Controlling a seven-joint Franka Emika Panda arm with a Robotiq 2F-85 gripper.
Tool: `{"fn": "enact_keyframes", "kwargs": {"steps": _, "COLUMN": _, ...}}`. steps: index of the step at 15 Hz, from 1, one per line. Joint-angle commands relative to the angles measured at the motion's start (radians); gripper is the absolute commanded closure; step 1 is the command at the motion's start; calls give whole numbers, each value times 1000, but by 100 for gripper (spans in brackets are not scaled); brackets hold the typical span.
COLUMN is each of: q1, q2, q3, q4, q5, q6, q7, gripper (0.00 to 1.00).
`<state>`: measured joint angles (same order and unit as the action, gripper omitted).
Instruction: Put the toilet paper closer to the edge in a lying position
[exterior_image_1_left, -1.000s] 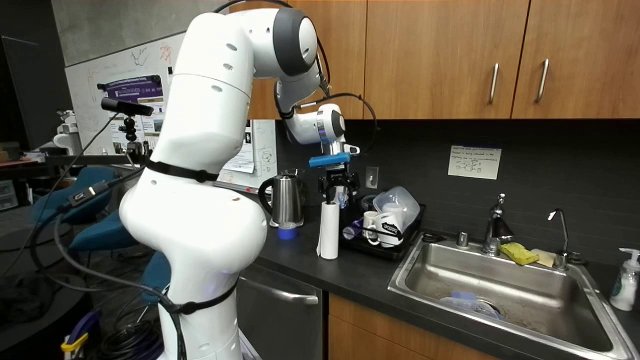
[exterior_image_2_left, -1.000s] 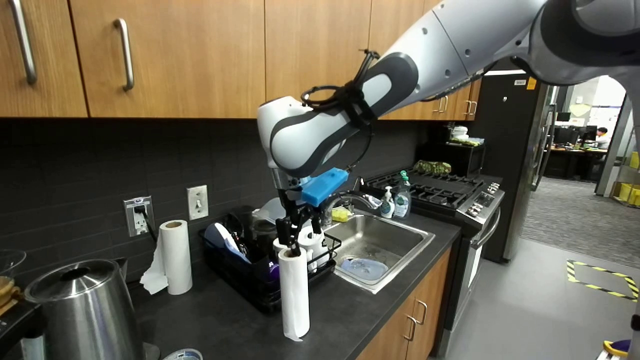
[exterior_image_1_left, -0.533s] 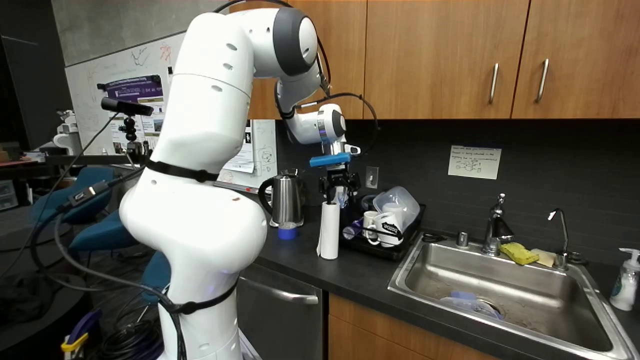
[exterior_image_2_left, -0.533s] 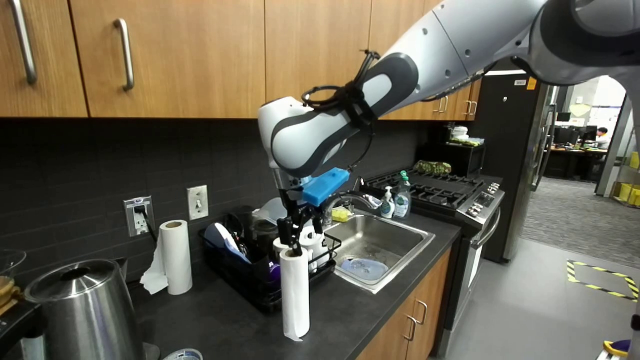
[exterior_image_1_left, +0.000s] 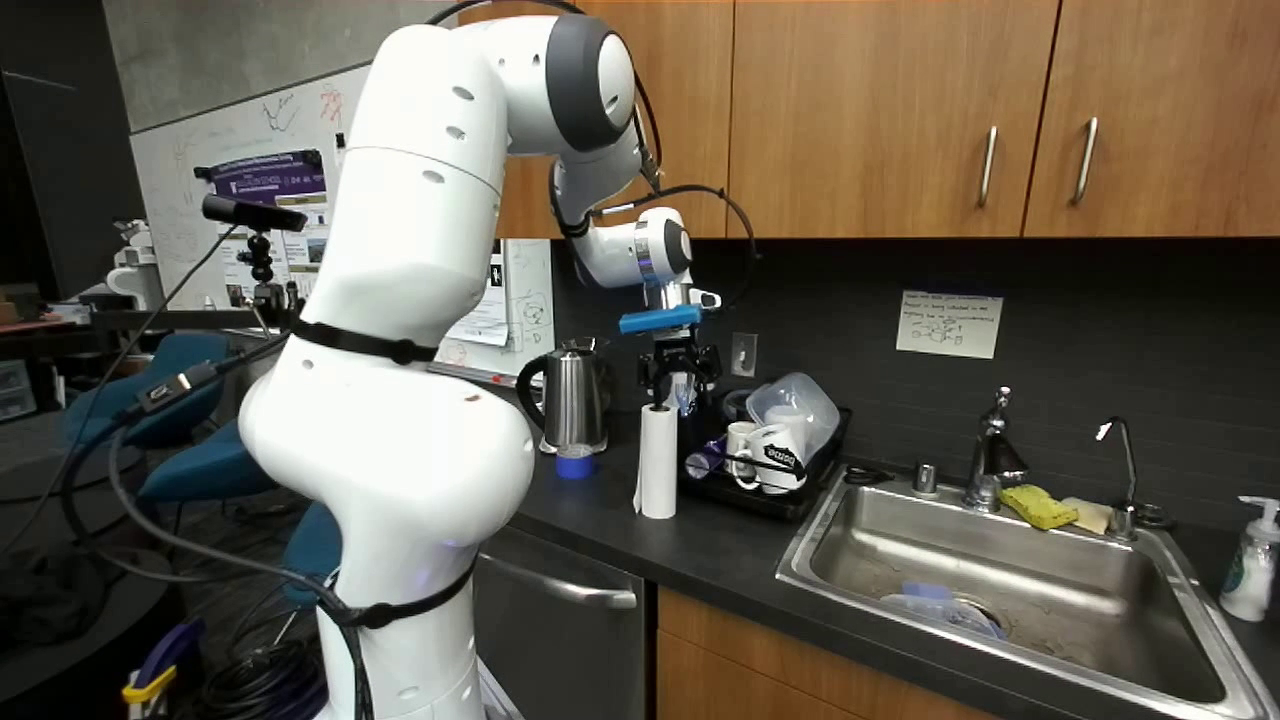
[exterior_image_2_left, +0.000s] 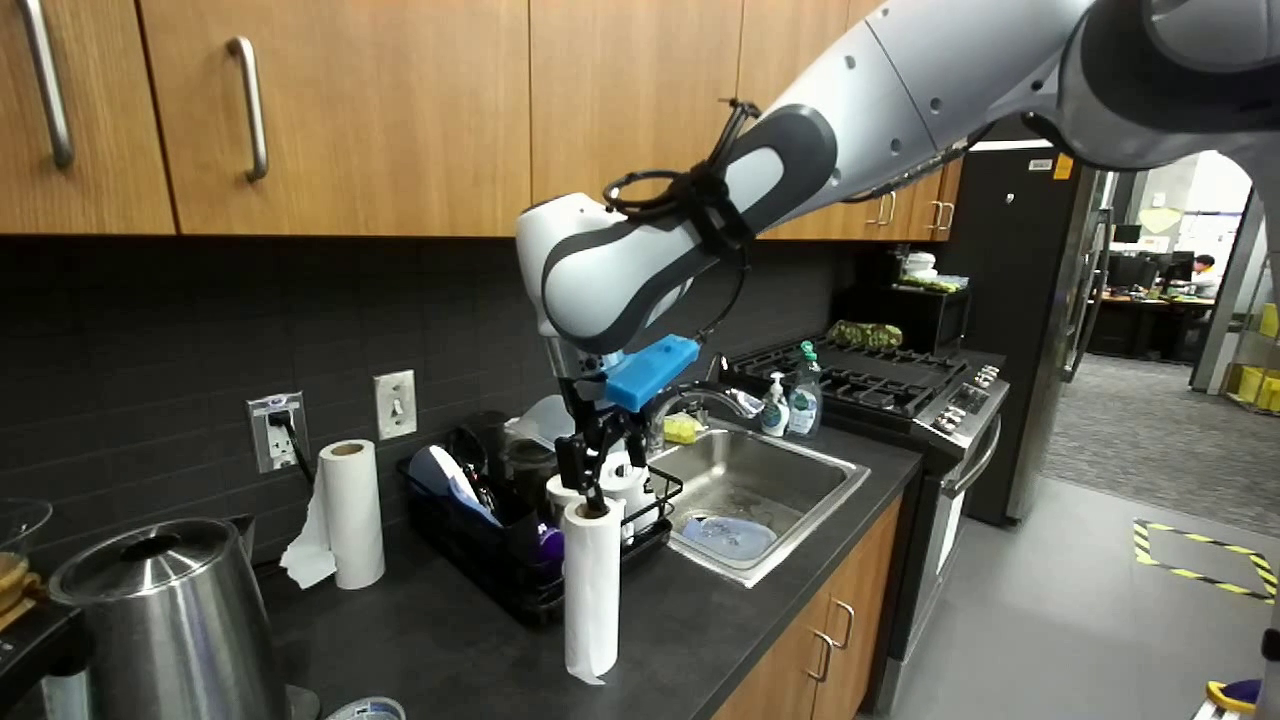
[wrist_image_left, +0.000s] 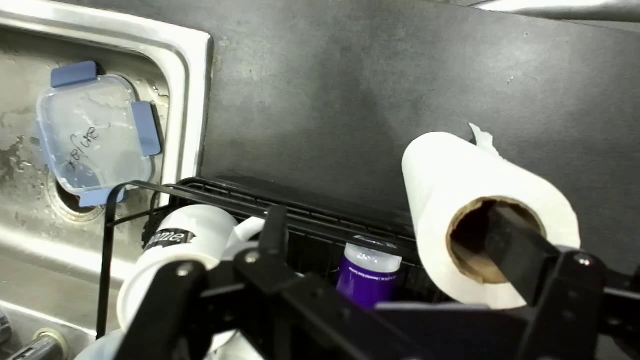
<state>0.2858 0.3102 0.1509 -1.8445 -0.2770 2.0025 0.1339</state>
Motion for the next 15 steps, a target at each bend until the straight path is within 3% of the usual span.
{"fn": "enact_keyframes", "kwargs": {"steps": 1, "q1": -3, "q2": 1, "q3": 4, "q4": 3, "q5": -1, "q6": -3, "q7": 1, "gripper": 0}}
{"fn": "enact_keyframes", "kwargs": {"steps": 15, "q1": 13, "q2": 87, "q3": 0, "q4": 53, "q5": -19, "q6": 27, "q7": 9, "gripper": 0}}
